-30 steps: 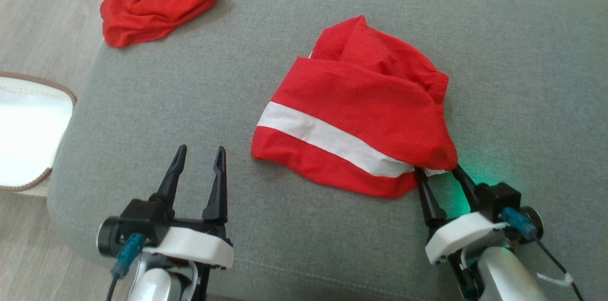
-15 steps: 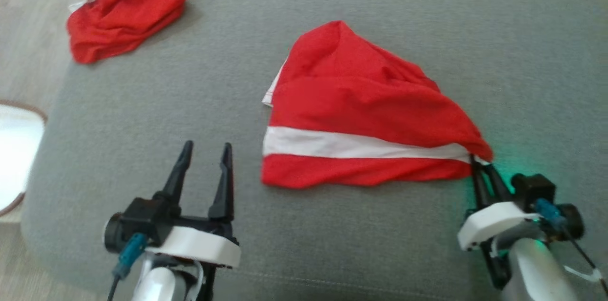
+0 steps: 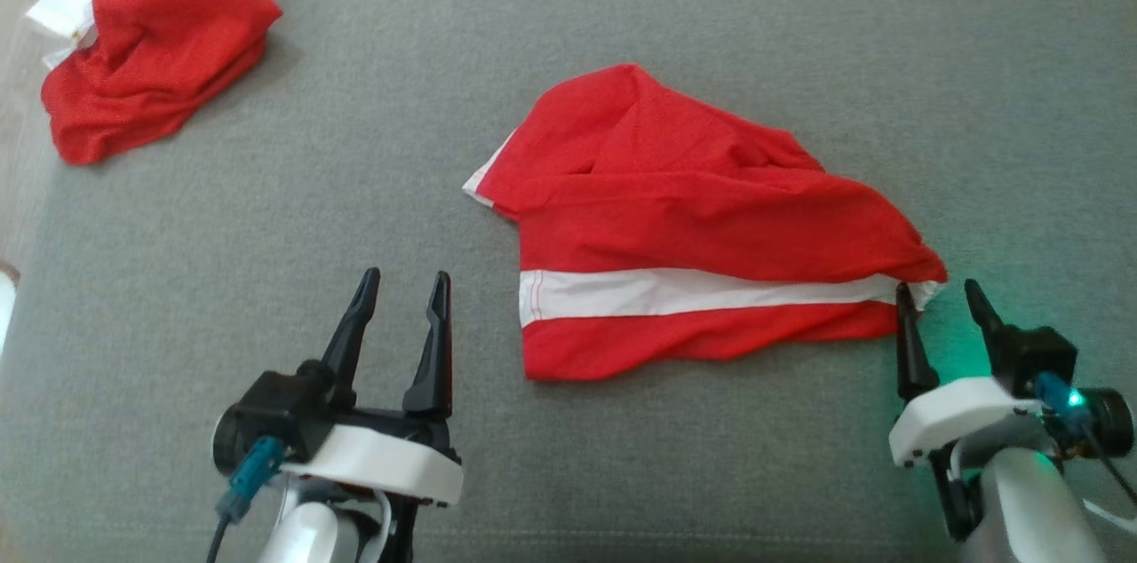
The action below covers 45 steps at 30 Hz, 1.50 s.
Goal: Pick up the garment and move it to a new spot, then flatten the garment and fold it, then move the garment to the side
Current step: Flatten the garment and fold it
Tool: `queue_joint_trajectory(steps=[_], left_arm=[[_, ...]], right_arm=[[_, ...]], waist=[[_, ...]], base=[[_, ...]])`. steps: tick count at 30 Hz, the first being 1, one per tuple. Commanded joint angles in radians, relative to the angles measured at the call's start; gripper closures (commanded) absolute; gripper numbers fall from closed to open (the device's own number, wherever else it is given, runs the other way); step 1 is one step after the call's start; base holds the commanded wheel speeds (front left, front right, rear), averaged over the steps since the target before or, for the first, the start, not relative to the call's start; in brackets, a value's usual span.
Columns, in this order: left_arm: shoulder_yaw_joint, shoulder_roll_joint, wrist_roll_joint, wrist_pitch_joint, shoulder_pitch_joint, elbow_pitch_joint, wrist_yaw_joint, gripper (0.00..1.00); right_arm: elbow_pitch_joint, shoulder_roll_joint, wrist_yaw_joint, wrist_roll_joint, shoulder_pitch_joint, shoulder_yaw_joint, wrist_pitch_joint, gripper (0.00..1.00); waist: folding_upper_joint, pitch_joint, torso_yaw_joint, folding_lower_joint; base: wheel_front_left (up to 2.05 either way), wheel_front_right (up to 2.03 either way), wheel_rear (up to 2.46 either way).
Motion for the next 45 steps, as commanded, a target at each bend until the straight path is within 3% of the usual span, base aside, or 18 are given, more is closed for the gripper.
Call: queue_joint_trajectory(steps=[1,13,24,45], left_arm=[[0.026,-0.002,-0.011,-0.006,-0.027,-0.029,0.008,0.00],[0.032,-0.002,-0.043,-0.006,-0.005,-0.030,0.017,0.00],[0.022,-0.002,-0.044,-0.006,0.031,0.029,0.037,0.00],[0.057,-0.002,-0.027,-0.006,0.035,0.067,0.037,0.00]], right_arm=[[-0.039,-0.004,0.007,0.008,0.015,0.036,-0.015,0.00],[-0.240,-0.004,0.007,0.073,0.106,0.066,-0.023,0.00],[-0.377,-0.004,0.007,0.143,0.154,0.137,-0.024,0.00],[-0.387,-0.004,0.007,0.183,0.179,0.149,-0.024,0.00]], waist=[[0.0000,-0.017,-0.014,0.0000],[0.0000,-0.110,-0.059,0.0000],[0.0000,-0.185,-0.048,0.0000],[0.0000,-0.192,-0.025,0.0000]], base=[[0.00,0.00,0.00],[0.00,0.00,0.00],[0.00,0.00,0.00],[0.00,0.00,0.00]])
